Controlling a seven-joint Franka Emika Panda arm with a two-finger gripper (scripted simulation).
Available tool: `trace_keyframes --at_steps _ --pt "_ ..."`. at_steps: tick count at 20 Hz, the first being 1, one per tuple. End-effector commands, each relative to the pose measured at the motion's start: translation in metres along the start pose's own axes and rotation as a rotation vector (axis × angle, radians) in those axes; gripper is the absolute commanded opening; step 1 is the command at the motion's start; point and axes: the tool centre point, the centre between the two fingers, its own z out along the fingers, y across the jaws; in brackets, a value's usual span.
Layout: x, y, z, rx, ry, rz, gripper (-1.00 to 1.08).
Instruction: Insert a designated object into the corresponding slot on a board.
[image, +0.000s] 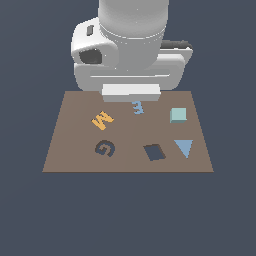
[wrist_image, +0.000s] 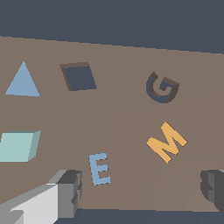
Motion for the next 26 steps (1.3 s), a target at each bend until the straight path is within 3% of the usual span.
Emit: trace_keyframes --at_steps 1,12,26 --pt "0.0 0.0 0.0 0.0 0.0 0.0 1.0" --pt "-0.007 -0.03 0.018 0.007 0.006 0.039 1.0" --pt "-0.016 -0.134 0.08 0.032 0.027 0.174 1.0"
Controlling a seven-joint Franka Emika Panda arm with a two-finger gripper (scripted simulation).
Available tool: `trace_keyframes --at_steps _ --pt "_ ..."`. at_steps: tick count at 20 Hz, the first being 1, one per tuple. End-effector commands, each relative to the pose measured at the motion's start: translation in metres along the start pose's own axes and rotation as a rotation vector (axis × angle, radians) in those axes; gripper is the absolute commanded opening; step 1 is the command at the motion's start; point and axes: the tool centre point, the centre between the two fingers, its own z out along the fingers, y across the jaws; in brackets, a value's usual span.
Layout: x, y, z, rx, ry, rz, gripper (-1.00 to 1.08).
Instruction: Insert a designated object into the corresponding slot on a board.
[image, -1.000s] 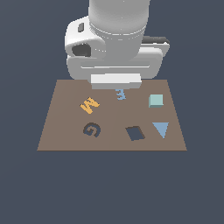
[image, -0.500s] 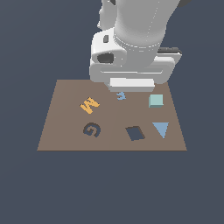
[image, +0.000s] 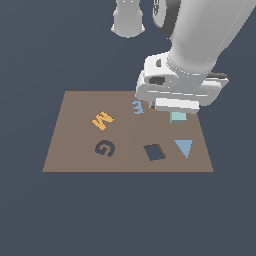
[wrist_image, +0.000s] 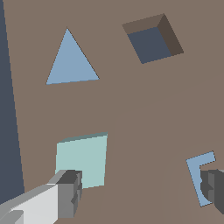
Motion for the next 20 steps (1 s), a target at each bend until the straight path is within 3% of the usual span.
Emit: trace_keyframes --at_steps 1,9,20 --pt "-0.003 -0.016 0.01 0.004 0.004 0.023 1.0" --pt "-0.005 -0.046 0.028 0.01 0.011 0.061 1.0" --pt "-0.004 -0.05 0.041 0.011 0.012 0.064 1.0"
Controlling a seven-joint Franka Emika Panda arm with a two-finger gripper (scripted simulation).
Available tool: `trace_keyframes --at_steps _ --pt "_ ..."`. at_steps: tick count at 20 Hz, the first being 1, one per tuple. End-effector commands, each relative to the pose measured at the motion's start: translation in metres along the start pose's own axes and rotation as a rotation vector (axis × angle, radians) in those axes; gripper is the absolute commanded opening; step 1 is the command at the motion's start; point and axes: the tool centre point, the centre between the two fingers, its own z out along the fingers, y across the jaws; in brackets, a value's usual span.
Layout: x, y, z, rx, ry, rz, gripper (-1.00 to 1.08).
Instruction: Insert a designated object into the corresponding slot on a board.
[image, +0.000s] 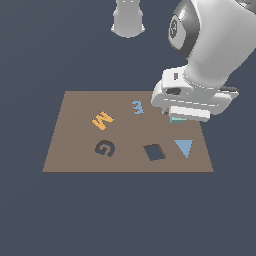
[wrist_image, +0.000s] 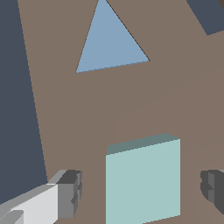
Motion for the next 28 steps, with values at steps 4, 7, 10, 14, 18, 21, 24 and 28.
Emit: trace_keyframes --at_steps 4,7,10,14,18,21,24,28 --pt "-0.0001 -0.0003 0.0131 0.0 -0.001 0.001 1.0" --pt "0.0 0.0 0.0133 0.0 0.0 0.002 -1.0" --pt "0.0 0.0 0.0133 0.0 0.0 0.002 -1.0" --pt "0.0 0.0 0.0133 0.0 0.0 0.002 -1.0" --pt "0.0003 -0.0002 0.0103 0.0 0.0 0.002 -1.0" --pt "0.0001 -0.0001 0.0101 -0.001 -0.001 0.002 -1.0" --pt "0.0001 0.0005 0.01 -0.001 -0.001 -0.004 -1.0" --pt "0.0005 0.0029 0.0099 -0.001 -0.001 -0.029 -1.0"
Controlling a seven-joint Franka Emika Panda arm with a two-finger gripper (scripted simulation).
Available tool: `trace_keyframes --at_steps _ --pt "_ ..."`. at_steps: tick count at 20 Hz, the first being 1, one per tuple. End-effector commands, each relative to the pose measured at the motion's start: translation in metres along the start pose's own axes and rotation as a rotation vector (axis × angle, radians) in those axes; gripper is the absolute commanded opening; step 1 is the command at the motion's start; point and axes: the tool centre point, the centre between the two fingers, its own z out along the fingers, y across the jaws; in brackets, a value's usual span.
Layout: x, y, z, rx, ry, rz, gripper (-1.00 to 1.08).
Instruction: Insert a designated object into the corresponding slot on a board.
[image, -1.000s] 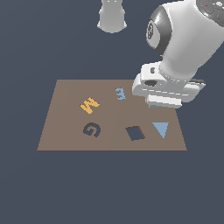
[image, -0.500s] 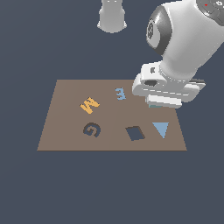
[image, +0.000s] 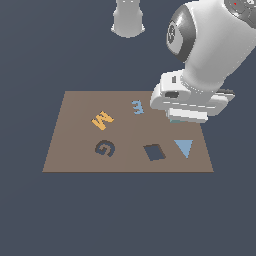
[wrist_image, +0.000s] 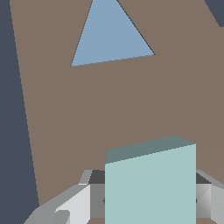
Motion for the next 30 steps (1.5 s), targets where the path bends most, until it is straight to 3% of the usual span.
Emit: trace_keyframes --at_steps 1,14,30 --pt "0.0 0.002 0.0 0.0 0.0 -0.019 -1.0" --pt "0.006 0.024 -0.001 0.0 0.001 -0.261 -1.0" --pt "0.037 0.065 -0.004 -0.001 0.001 -0.796 -1.0"
